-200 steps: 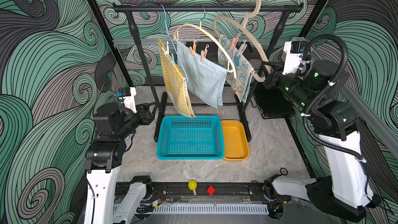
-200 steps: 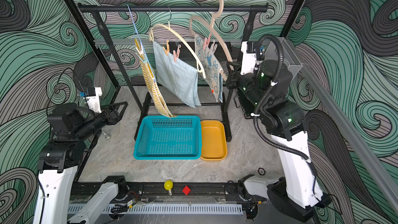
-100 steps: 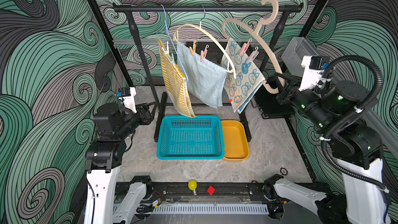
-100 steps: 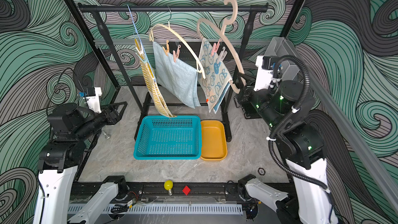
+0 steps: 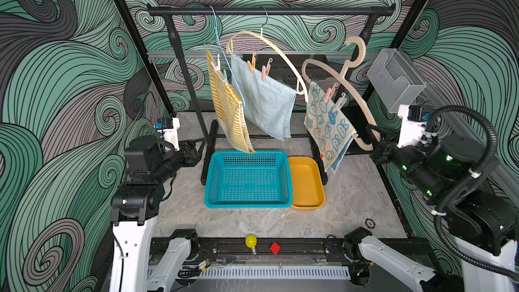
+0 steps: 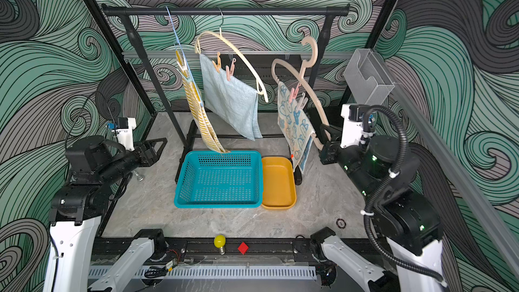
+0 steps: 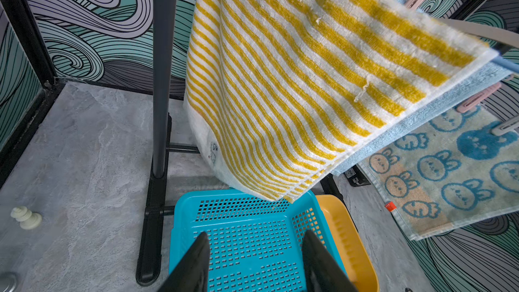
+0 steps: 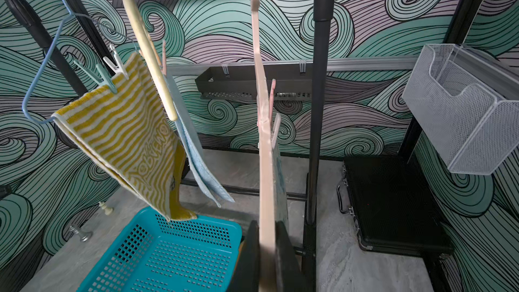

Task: Remove the clothespins securing towels to the hanger
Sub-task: Pick up the hanger from the clothesline.

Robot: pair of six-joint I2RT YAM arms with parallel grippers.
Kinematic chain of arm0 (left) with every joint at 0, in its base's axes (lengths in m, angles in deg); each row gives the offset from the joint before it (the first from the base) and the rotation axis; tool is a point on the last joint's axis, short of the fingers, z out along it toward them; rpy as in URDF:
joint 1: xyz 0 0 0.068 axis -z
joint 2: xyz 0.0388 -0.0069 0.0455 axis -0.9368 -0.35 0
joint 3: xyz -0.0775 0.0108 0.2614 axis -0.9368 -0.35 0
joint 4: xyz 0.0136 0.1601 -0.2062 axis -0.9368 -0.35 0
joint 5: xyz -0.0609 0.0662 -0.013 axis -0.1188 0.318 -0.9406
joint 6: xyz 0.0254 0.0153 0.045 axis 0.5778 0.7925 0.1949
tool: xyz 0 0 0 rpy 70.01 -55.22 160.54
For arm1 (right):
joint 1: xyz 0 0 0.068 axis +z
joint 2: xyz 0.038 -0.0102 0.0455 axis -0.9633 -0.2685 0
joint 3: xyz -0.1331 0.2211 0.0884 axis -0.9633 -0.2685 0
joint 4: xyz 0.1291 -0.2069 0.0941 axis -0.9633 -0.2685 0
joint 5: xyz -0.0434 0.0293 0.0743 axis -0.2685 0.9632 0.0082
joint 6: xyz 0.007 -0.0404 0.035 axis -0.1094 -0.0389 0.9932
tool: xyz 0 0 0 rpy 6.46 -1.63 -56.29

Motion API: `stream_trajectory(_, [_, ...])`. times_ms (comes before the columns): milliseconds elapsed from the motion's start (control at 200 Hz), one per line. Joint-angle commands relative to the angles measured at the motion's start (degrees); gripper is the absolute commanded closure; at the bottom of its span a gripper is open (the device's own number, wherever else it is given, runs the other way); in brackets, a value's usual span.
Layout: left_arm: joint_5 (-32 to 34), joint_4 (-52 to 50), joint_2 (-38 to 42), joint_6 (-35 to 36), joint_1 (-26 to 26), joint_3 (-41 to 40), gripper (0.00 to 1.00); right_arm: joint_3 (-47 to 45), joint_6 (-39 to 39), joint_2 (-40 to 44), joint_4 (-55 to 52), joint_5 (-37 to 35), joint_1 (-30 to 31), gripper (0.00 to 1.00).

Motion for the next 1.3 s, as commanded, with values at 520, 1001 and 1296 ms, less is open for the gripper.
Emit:
stream_trajectory(520, [-2.3, -11.1, 0.9, 5.2, 0.5, 5.0, 0.49, -8.4, -0.4, 10.1, -8.3, 24.5, 0.3, 1.0])
stream_trajectory(1001, [-2.8, -14.5, 1.4, 10.0, 0.5, 6.3, 0.49, -9.8, 0.6, 8.1, -1.6, 40.0, 0.3, 1.0])
stream_trajectory(1296, [-3.8, -14.9, 1.6, 10.5, 0.6, 6.2, 0.49, -11.4, 2.4, 4.7, 6.7, 44.8, 0.3, 1.0])
